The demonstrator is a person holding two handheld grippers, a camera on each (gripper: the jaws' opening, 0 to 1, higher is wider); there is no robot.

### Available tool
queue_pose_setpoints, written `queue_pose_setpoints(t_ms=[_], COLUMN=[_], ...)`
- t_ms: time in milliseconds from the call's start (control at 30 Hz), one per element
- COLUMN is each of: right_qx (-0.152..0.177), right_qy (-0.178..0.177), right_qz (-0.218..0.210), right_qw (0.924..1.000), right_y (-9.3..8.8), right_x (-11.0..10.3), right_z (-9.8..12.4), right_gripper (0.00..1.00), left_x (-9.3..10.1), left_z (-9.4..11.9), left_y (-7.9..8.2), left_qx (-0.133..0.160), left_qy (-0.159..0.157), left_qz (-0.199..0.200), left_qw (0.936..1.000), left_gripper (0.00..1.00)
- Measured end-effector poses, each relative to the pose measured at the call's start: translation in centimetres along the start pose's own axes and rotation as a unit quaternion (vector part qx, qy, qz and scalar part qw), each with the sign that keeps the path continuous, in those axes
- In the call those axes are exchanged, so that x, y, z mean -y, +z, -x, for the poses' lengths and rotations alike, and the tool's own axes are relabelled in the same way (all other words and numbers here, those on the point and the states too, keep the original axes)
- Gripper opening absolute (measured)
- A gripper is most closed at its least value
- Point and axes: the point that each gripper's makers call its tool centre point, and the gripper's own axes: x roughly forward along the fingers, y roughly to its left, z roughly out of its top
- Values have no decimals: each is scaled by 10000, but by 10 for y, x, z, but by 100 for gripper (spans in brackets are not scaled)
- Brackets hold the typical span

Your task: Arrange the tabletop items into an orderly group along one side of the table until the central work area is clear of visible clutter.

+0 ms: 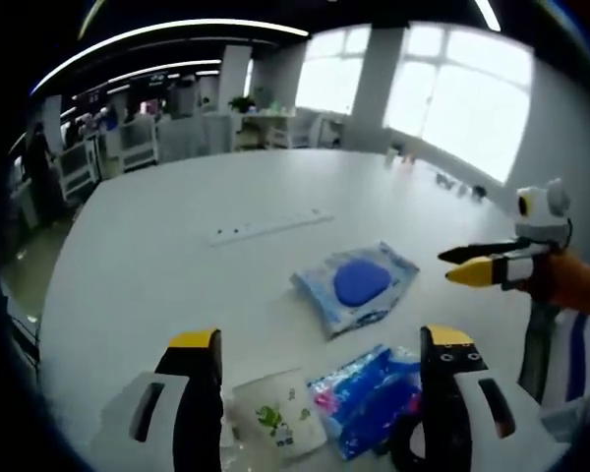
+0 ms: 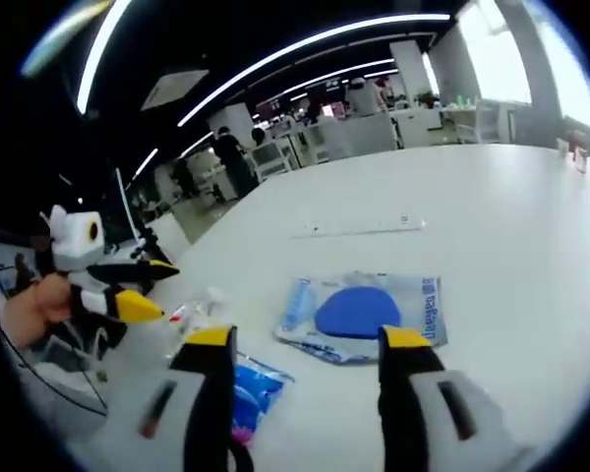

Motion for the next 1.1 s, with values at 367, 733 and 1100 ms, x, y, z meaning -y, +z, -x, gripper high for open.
queue_pose_setpoints(t_ms=[367,733,1100], right_qx=[-106,-192,-187], right_qy=[88,130,116], right_qz=[69,51,234], right_qw=[9999,9997,9995], right_y=[-18,-34,-34], right_x=[-17,-31,-39], right_z=[9,18,28], right_gripper=[56,55,57], left_x=[13,25,26], left_z=[22,38,56], left_y=[-16,-36,-41], left_qx=[-4,-43,16], left_qy=[8,-28,17], left_qz=[4,95,118], left_qw=[10000,9999,9999], left_gripper=[79,79,79])
